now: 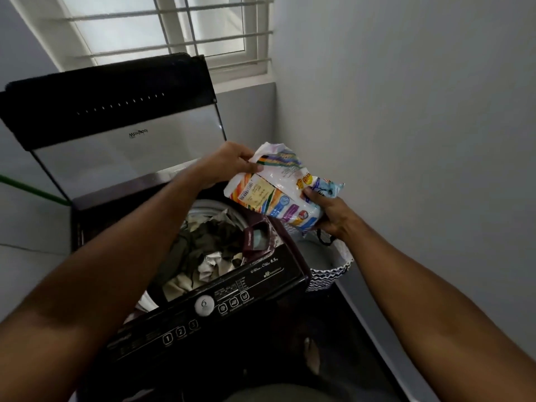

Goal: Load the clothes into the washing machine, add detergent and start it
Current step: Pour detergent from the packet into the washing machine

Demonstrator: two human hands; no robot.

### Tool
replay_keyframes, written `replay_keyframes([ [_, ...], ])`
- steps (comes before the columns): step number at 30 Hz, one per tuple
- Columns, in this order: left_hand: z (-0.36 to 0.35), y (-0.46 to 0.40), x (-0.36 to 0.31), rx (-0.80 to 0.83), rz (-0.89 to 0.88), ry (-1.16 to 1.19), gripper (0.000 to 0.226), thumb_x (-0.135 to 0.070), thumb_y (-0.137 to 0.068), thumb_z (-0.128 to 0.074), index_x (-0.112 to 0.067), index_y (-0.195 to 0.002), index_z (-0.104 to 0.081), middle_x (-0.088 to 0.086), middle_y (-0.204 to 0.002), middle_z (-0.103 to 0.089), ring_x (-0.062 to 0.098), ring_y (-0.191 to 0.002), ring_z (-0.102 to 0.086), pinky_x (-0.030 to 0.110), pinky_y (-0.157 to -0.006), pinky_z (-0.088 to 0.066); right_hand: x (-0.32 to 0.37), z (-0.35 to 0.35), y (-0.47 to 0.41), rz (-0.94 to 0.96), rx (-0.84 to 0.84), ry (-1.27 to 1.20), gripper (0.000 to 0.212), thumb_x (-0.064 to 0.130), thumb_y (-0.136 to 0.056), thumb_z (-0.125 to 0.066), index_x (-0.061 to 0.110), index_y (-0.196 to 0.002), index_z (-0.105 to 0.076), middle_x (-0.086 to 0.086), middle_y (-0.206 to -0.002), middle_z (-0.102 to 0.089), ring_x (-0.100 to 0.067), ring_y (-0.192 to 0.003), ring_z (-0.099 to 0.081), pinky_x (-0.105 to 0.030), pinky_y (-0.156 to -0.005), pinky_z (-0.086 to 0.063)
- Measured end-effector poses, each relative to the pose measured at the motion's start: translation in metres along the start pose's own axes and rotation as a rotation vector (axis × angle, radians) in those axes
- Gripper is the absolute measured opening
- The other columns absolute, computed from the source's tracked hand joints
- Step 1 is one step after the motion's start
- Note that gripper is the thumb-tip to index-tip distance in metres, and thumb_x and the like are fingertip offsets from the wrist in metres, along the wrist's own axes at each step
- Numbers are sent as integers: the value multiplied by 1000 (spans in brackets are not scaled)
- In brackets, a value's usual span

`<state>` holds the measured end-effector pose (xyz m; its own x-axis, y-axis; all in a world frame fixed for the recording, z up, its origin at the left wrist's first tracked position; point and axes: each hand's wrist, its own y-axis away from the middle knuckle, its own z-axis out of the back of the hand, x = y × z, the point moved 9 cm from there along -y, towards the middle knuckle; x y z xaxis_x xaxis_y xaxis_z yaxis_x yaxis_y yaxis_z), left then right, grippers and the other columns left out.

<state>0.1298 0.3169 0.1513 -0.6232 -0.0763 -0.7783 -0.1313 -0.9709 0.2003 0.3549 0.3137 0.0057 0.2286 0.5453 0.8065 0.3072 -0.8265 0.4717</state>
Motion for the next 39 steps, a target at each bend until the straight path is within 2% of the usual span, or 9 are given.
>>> replay_keyframes([
  [3, -20, -7, 12, -31, 22, -69, 11, -26, -88, -72, -16, -86, -71, 2, -85, -75, 14, -77, -73, 29, -66, -59, -7, 24, 8, 8, -86, 37, 72, 32, -43, -100, 15, -107, -73, -16, -115, -72, -40, -104, -68, -69, -84, -51],
  [5, -29, -9, 17, -72, 24, -103, 11, -26, -85, -75, -16, -81, -71, 3, -81, -73, 18, -77, -71, 33, -69, -57, -8, 29, 17, 33, -114, 25, 57, 23, -54, -95, 12, -106, -72, -14, -106, -74, -37, -97, -70, -61, -76, -56],
  [8, -41, -11, 21, -109, 31, -120, 13, -26, -81, -79, -15, -80, -73, 0, -79, -72, 13, -71, -68, 25, -63, -55, -4, 35, 30, 67, -144, -2, 30, 11, -68, -83, 12, -95, -71, -9, -90, -77, -28, -78, -74, -48, -62, -59],
  [15, -59, -15, 26, -150, 34, -72, 22, -25, -80, -80, -8, -93, -75, 6, -86, -75, 18, -79, -72, 37, -75, -61, 5, 62, 36, 100, -265, 121, 52, 24, -52, -93, 17, -98, -72, -11, -98, -76, -31, -86, -73, -61, -71, -57],
  [20, -66, -19, 29, -144, 43, -90, 19, -26, -82, -78, -10, -90, -73, 7, -90, -75, 18, -81, -73, 37, -75, -61, 10, 69, 37, 127, -284, 124, 32, 11, -68, -88, 14, -95, -71, -9, -92, -77, -26, -77, -74, -50, -60, -59],
  [26, -69, -23, 31, -143, 47, -153, 19, -26, -82, -78, -8, -84, -71, 4, -83, -72, 17, -78, -71, 31, -68, -59, 14, 68, 38, 130, -284, 96, 32, 3, -67, -87, 11, -94, -71, -7, -87, -77, -24, -74, -75, -41, -55, -58],
  [28, -71, -25, 34, -142, 47, -180, 20, -25, -82, -78, -8, -78, -69, 5, -82, -72, 18, -76, -71, 28, -64, -57, 16, 70, 38, 138, -294, 92, 39, 2, -64, -89, 6, -99, -71, -10, -90, -77, -26, -79, -75, -42, -59, -59],
  [32, -74, -27, 45, -132, 55, -184, 28, -26, -80, -80, -1, -84, -71, 10, -85, -74, 24, -79, -72, 43, -74, -61, 18, 72, 37, 160, -305, 116, 48, 1, -62, -90, -1, -105, -70, -12, -93, -77, -28, -83, -75, -42, -65, -60],
  [39, -81, -22, 57, -133, 50, -136, 22, -21, -81, -79, -4, -92, -72, 9, -89, -75, 20, -79, -73, 39, -76, -61, 16, 74, 35, 172, -312, 165, 48, 3, -62, -91, -1, -105, -71, -11, -94, -77, -28, -86, -75, -42, -68, -62],
])
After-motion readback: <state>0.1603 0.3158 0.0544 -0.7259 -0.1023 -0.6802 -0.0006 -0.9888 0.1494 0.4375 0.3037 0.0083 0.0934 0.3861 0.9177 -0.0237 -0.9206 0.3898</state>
